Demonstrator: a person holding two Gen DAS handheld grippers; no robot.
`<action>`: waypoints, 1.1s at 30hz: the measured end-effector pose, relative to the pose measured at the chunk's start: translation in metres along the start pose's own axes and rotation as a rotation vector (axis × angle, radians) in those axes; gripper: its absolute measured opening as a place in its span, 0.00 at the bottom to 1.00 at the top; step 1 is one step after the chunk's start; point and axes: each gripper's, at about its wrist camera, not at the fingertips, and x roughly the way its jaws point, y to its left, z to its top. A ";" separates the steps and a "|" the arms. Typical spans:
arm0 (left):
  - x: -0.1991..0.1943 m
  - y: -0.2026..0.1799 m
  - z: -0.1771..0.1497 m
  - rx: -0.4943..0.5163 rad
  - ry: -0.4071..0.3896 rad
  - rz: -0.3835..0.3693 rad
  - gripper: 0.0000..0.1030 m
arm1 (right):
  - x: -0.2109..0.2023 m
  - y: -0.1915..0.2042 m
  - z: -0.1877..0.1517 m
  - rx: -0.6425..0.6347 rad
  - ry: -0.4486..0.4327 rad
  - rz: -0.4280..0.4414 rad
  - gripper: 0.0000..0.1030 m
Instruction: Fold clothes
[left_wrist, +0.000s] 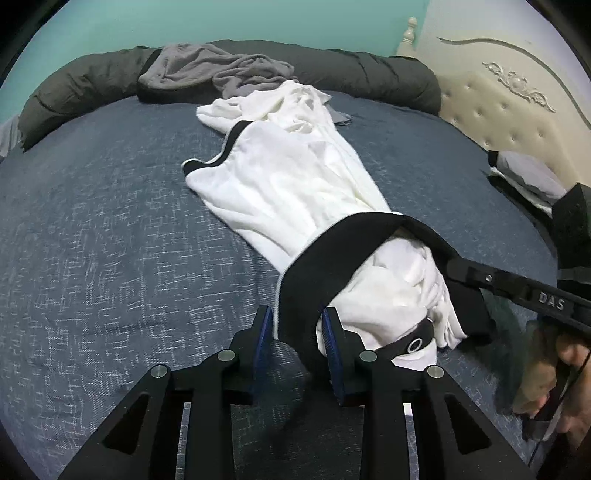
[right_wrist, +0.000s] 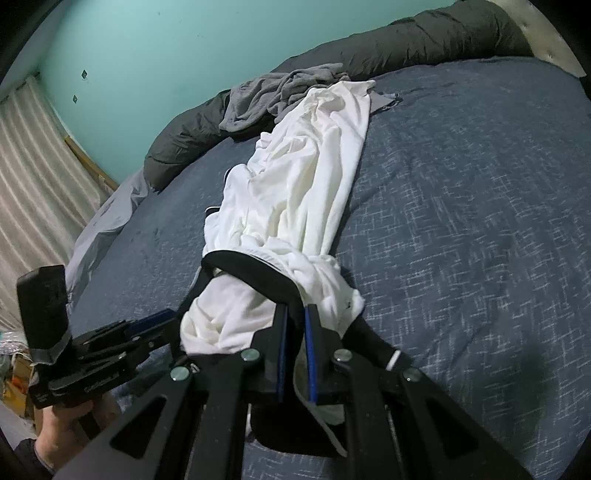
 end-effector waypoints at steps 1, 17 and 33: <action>0.001 -0.002 0.000 0.009 0.002 0.000 0.30 | 0.000 0.000 0.000 0.000 -0.001 -0.001 0.08; -0.017 0.021 0.006 -0.068 -0.063 0.018 0.08 | -0.010 -0.009 0.007 0.043 -0.042 0.004 0.16; -0.009 0.008 0.007 0.002 -0.031 0.043 0.39 | 0.002 -0.005 0.001 0.019 0.022 -0.002 0.29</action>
